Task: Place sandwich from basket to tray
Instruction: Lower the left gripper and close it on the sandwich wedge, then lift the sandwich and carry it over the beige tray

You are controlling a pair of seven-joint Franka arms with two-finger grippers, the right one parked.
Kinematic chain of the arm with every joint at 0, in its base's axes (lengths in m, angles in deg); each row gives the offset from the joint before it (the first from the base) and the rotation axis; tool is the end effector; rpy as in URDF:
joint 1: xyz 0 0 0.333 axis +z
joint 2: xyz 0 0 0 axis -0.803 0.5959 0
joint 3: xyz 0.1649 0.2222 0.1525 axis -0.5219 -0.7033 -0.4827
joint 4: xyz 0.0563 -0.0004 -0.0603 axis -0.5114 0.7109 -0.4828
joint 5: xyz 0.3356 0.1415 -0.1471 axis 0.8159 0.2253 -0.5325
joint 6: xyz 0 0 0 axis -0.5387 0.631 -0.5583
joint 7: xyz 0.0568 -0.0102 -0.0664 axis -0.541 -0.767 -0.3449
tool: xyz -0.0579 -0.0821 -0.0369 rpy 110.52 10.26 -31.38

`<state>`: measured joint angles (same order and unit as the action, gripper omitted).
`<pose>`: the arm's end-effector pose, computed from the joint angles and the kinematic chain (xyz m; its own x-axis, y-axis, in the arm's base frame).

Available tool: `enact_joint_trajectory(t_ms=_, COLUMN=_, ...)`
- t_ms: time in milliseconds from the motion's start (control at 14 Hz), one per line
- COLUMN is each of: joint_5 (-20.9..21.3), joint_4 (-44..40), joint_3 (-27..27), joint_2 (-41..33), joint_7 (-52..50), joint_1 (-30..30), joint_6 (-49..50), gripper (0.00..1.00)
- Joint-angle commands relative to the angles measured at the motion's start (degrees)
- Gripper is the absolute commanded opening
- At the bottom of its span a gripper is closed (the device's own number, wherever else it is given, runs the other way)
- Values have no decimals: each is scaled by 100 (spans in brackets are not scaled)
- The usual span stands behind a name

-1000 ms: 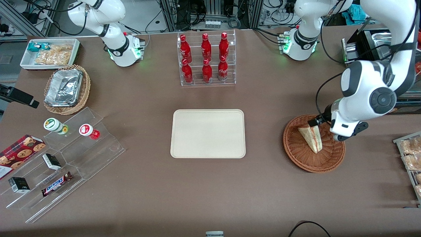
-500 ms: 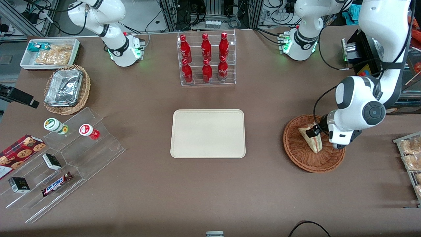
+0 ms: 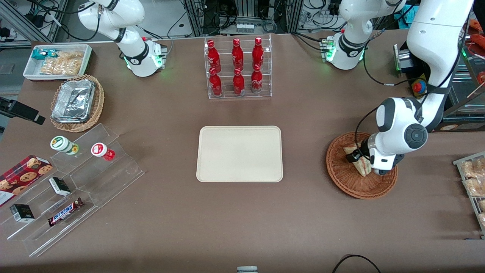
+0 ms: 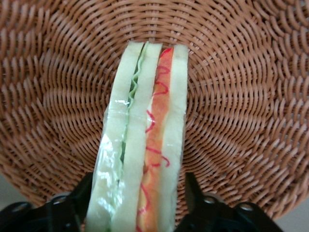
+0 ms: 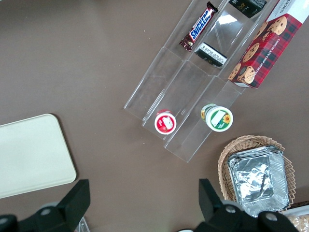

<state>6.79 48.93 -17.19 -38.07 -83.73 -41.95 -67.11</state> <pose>0.5624 -0.0471 0.2215 0.7810 0.5897 -0.2056 0.5957 -0.8023 -0.0384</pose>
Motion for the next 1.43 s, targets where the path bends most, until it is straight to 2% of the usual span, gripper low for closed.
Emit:
enact_joint_trajectory(t_ms=0, joint_5=49, joint_4=23, joint_3=52, joint_2=-126, joint_7=116, joint_1=66, joint_6=-32, gripper=22)
enact_joint_trajectory(t_ms=214, joint_5=32, joint_4=-204, joint_3=61, joint_2=-346, joint_7=583, joint_1=49, joint_6=362, gripper=15)
enact_joint_trajectory(t_ms=357, joint_5=23, joint_4=-826, joint_3=131, joint_2=-478, joint_7=556, joint_1=-109, joint_6=1229, gripper=15)
enact_joint_trajectory(t_ms=571, joint_5=154, joint_4=-1733, joint_3=140, joint_2=-426, joint_7=548, joint_1=-1020, joint_6=2225, gripper=16)
enact_joint_trajectory(t_ms=643, joint_5=364, joint_4=-1857, joint_3=140, joint_2=-417, joint_7=539, joint_1=-1302, joint_6=2358, gripper=16)
enact_joint_trajectory(t_ms=786, joint_5=436, joint_4=-1911, joint_3=158, joint_2=-382, joint_7=539, joint_1=-1925, joint_6=2359, gripper=17)
enact_joint_trajectory(t_ms=929, joint_5=401, joint_4=-2312, joint_3=158, joint_2=125, joint_7=417, joint_1=-2777, joint_6=2341, gripper=19)
enact_joint_trajectory(t_ms=1143, joint_5=463, joint_4=-3138, joint_3=123, joint_2=1135, joint_7=-548, joint_1=-3877, joint_6=2280, gripper=22)
enact_joint_trajectory(t_ms=1357, joint_5=463, joint_4=-4062, joint_3=114, joint_2=1962, joint_7=-919, joint_1=-4371, joint_6=2245, gripper=22)
